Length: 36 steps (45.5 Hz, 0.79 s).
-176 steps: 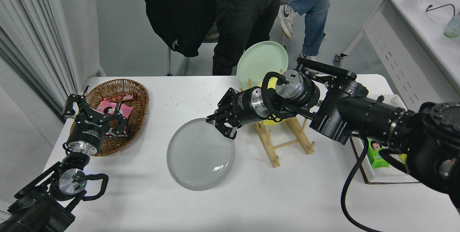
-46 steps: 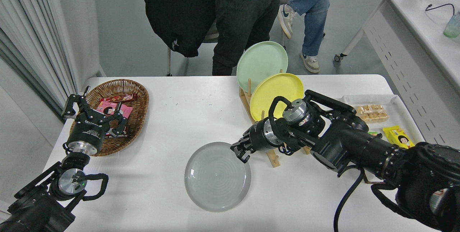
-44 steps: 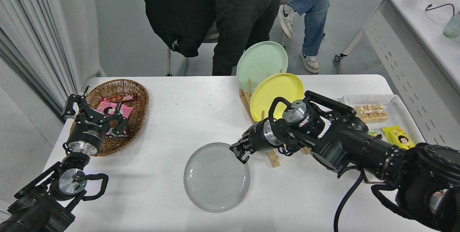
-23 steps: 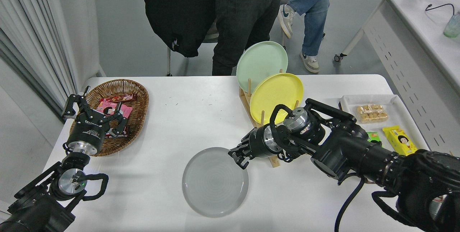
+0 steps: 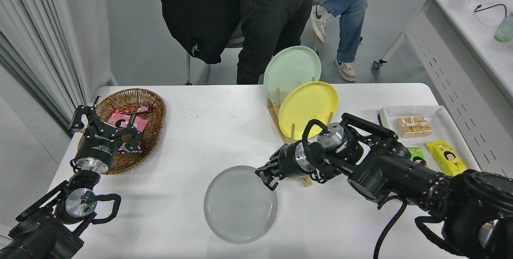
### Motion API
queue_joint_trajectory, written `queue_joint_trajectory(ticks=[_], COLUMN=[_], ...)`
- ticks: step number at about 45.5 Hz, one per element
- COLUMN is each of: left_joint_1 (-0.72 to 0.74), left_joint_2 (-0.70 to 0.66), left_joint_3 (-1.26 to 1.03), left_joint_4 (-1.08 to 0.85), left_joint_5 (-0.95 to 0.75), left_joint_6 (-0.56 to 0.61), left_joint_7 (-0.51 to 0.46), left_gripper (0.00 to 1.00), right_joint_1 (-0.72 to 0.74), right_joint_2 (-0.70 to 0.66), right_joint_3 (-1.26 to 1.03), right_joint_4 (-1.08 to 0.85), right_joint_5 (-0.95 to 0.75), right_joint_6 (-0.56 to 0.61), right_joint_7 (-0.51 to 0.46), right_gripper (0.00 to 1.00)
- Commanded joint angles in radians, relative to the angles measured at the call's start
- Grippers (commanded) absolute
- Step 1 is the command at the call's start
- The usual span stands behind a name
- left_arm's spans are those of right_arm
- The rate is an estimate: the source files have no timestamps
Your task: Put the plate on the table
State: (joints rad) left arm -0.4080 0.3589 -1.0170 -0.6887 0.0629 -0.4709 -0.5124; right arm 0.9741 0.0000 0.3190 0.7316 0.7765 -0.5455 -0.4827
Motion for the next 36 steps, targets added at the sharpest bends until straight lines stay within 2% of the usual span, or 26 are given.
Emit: queue_joint_trajectory(ticks=[1,36], left_joint_1=[0.0,0.0], left_joint_2=[0.0,0.0], left_joint_3=[0.0,0.0], left_joint_4=[0.0,0.0], left_joint_5=[0.0,0.0], left_joint_6=[0.0,0.0], left_joint_7=[0.0,0.0], left_gripper=[0.98,0.98], right_joint_1=[-0.005,-0.022], right_joint_2=[0.0,0.0], right_joint_3=[0.0,0.003], right_joint_4=[-0.012,-0.02], right_joint_5=[0.003,0.007], right_joint_6=[0.001,-0.005], right_joint_7=[0.001,0.012], right_gripper=[0.0,0.0])
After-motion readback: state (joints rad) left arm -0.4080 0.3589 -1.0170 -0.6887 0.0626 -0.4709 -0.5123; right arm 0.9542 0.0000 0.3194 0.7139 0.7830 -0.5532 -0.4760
